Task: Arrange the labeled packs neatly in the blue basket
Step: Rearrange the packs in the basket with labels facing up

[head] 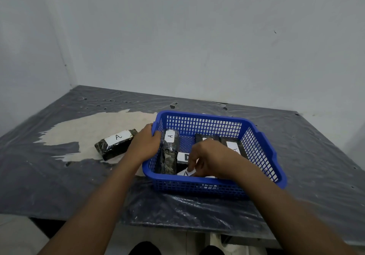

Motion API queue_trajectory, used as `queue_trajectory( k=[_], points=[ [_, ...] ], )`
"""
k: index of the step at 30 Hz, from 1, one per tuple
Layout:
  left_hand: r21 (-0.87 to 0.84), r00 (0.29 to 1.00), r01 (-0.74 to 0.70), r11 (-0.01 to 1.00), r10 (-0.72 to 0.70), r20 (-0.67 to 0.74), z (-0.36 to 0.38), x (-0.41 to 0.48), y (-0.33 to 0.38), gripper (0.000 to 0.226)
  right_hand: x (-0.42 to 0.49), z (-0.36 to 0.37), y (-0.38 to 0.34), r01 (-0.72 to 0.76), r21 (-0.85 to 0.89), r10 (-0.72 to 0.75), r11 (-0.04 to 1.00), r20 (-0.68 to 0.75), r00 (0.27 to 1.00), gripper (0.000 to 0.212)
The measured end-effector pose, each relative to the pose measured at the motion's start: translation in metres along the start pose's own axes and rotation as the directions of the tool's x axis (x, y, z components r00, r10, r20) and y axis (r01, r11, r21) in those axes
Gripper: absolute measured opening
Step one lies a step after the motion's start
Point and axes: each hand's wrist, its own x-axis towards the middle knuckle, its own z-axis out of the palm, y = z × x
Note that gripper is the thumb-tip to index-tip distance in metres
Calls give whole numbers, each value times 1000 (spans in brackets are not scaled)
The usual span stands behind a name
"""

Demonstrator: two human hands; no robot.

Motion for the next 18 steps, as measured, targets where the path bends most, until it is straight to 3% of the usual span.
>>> queue_trajectory(
  k=[8, 11, 14, 16, 18],
  points=[
    [113, 997, -55, 992, 61, -48, 1, -2, -1, 29, 8, 6, 0, -7, -64, 16, 998, 131, 991, 7],
    [131, 995, -49, 990, 59, -75, 3, -1, -3, 26, 11, 1, 0, -34, 30, 29, 999, 175, 984, 9],
    [149, 993, -46, 988, 62, -99, 4, -2, -2, 26, 25, -3, -3, -62, 192, 67, 979, -19, 998, 18],
    [148, 993, -47, 988, 63, -102, 3, -3, -1, 28, 39, -2, -6, -79, 158, 102, 984, -142, 985, 31],
    [146, 992, -54, 988, 70, -107, 3, -5, -1, 32, 52, 2, -9, -153, 52, 155, 987, -31, 987, 63]
  ],
)
